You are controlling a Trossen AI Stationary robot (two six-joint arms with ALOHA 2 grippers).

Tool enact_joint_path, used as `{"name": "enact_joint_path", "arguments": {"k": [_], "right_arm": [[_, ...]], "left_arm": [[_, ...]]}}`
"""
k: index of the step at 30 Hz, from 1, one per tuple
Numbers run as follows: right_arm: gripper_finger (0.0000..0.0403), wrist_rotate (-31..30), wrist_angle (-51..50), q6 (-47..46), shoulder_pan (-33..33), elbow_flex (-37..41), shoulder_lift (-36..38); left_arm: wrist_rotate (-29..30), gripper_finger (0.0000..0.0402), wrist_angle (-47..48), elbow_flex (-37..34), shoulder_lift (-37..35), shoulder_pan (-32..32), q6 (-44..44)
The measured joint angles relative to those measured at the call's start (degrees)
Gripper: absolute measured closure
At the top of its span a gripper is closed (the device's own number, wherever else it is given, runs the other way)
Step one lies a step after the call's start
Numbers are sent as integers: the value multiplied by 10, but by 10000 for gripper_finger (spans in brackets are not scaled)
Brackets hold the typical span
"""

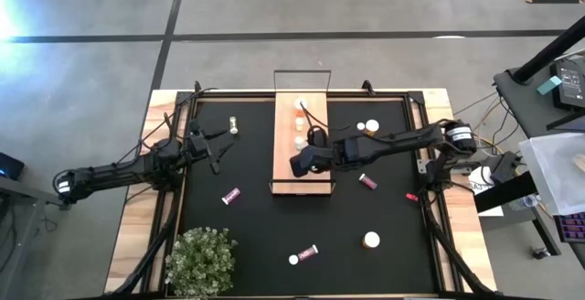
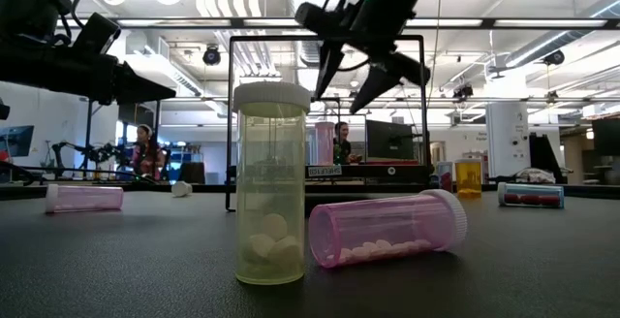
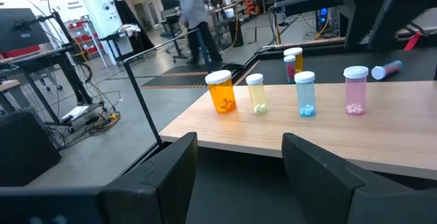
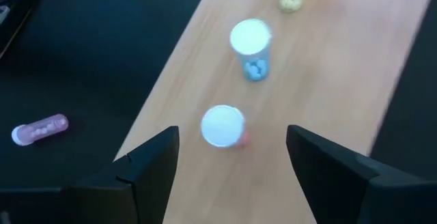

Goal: Pick and place medicine bottles onto shelf by color
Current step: Put the bottom blue medicine bottle on the shelf aligned with the other blue medicine bottle

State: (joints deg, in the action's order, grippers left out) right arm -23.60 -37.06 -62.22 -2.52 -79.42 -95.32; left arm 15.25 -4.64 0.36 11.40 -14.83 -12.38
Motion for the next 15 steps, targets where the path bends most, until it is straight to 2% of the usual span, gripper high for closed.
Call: {"name": "enact_joint_path", "arguments": {"k": [7, 15], "right_arm": [[141, -3, -90, -17, -3, 0, 63], [166, -32, -209, -137, -4, 46, 133]], "left_arm": [[0, 203, 0, 0, 2, 0, 0], [0, 203, 0, 0, 2, 0, 0]]}}
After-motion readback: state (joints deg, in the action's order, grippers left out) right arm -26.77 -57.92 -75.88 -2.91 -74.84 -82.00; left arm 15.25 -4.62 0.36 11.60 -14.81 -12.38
